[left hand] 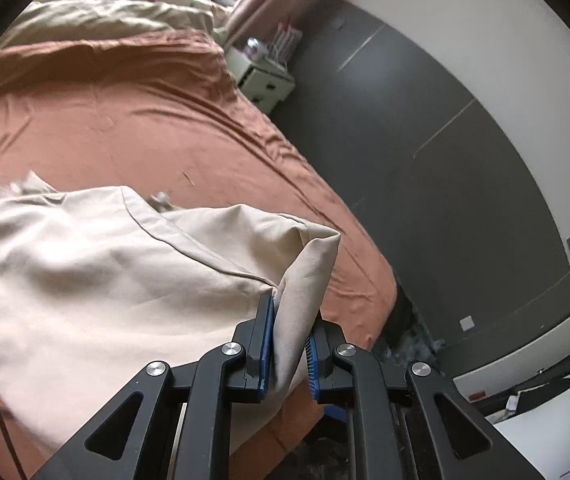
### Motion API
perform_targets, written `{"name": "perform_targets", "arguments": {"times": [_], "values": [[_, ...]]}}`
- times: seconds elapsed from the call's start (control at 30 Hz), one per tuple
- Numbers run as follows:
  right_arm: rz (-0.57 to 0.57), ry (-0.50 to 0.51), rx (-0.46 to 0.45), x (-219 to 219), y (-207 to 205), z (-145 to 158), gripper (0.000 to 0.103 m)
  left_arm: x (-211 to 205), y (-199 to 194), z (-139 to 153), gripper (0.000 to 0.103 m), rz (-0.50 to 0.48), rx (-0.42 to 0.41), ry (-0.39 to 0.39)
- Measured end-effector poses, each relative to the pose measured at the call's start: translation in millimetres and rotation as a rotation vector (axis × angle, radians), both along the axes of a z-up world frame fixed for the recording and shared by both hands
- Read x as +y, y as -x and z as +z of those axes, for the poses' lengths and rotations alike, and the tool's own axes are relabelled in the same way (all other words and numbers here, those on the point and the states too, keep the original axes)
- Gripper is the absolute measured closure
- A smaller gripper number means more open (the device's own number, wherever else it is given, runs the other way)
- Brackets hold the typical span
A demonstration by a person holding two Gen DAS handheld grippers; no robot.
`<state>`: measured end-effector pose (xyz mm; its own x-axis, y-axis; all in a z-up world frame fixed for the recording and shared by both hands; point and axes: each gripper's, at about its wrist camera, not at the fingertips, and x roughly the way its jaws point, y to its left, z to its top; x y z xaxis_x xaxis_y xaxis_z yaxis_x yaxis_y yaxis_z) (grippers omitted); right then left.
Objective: Fold large clothes
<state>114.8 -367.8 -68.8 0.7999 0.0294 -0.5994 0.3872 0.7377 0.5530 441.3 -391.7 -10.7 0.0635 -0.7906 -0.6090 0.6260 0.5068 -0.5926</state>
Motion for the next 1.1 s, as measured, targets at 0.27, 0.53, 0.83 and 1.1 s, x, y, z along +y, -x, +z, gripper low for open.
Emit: {"name": "perform_targets", "arguments": {"times": [0.27, 0.53, 0.83, 1.1], "values": [[-0.047, -0.059, -0.05, -22.4, 31.0, -2.5, 0.013, -44.0, 32.2, -43.0, 0.086, -0.154, 0.049, -0.156], [0.011, -0.122, -0.12, -38.1, 23.2, -3.8, 0.013, 0.2, 27.6, -42.9, 0.034, -0.094, 0.087, -0.103], [0.1, -0.149, -0.093, -61.9, -38.6, -5.1, 0.013, 114.7, -8.8, -51.5, 0.034, 0.218, 0.08, -0.116], [0.224, -0.093, 0.021, -90.4, -112.6, 13.9, 0.022, 186.1, -21.0, -93.3, 0.034, 0.408, 0.149, -0.149]]}}
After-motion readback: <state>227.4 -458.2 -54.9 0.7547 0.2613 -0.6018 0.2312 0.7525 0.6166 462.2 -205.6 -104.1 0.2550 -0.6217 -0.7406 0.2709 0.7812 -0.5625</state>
